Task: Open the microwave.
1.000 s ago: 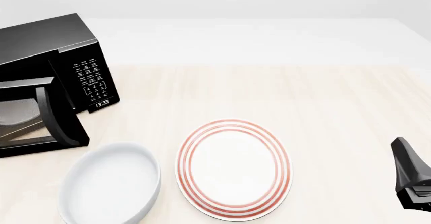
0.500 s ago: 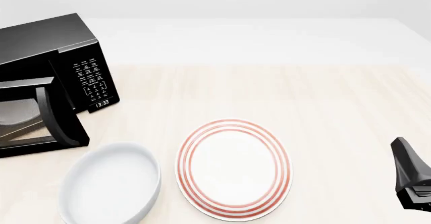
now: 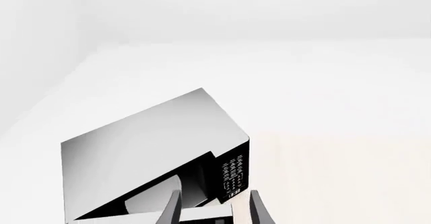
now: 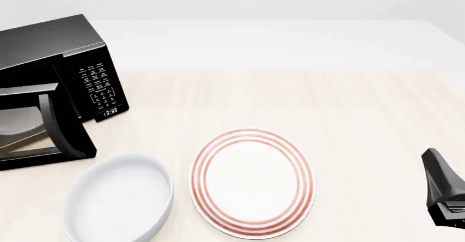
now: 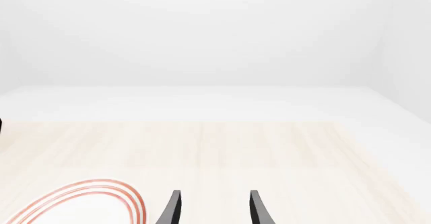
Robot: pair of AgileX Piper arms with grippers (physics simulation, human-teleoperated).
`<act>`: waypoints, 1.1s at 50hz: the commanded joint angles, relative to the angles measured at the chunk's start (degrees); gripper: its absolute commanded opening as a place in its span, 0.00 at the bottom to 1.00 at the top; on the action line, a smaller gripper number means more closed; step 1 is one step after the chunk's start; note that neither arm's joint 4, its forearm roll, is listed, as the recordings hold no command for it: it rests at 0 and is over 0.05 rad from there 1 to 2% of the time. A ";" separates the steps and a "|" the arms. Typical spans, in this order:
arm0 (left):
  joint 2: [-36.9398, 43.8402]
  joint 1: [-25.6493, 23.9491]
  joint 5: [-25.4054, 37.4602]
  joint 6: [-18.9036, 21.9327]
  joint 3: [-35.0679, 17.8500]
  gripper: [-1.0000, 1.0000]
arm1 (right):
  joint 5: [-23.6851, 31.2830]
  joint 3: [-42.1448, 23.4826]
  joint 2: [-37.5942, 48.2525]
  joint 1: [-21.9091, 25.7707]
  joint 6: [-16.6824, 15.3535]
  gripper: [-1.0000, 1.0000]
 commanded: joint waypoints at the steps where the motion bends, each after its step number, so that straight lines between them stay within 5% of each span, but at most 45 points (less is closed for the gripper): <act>1: 2.09 0.17 3.15 -2.46 -2.59 1.00 | 0.00 0.00 0.01 -0.01 0.00 1.00; 18: 5.66 -0.45 8.69 -4.62 -8.24 1.00 | 0.00 0.00 0.00 0.00 0.00 1.00; 55: 15.25 0.50 19.54 1.10 -16.37 1.00 | 0.00 0.00 0.00 0.00 0.01 1.00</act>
